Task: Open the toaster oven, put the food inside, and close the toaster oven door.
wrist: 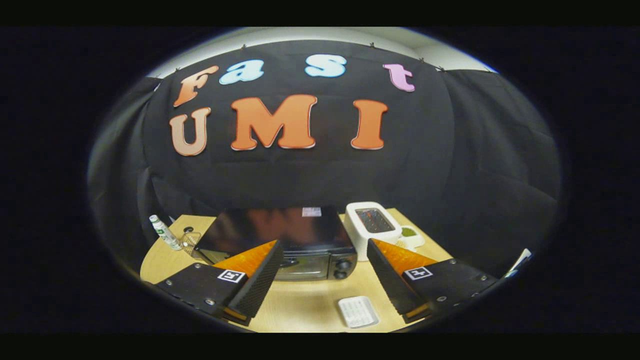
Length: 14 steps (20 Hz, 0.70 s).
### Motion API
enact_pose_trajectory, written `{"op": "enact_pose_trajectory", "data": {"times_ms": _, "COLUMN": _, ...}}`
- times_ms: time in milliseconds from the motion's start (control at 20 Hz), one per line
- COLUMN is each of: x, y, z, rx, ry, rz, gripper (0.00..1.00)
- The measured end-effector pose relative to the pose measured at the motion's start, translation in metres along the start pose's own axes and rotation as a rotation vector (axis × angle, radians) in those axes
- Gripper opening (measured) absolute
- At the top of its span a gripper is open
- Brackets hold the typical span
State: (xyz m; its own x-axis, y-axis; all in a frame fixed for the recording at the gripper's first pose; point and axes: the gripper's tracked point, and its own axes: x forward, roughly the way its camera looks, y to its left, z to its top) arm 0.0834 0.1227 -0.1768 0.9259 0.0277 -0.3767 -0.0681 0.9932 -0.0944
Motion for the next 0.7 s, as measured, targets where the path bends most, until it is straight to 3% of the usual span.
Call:
{"op": "enact_pose_trajectory", "data": {"times_ms": 300, "x": -0.038, "y": -0.059, "z": 0.079, "rx": 0.062, "ry": -0.107, "rz": 0.031, "gripper": 0.99}}
{"op": "enact_pose_trajectory", "data": {"times_ms": 700, "x": -0.078, "y": -0.152, "z": 0.125, "rx": 0.033, "ry": -0.258, "rz": -0.032, "gripper": 0.99}}
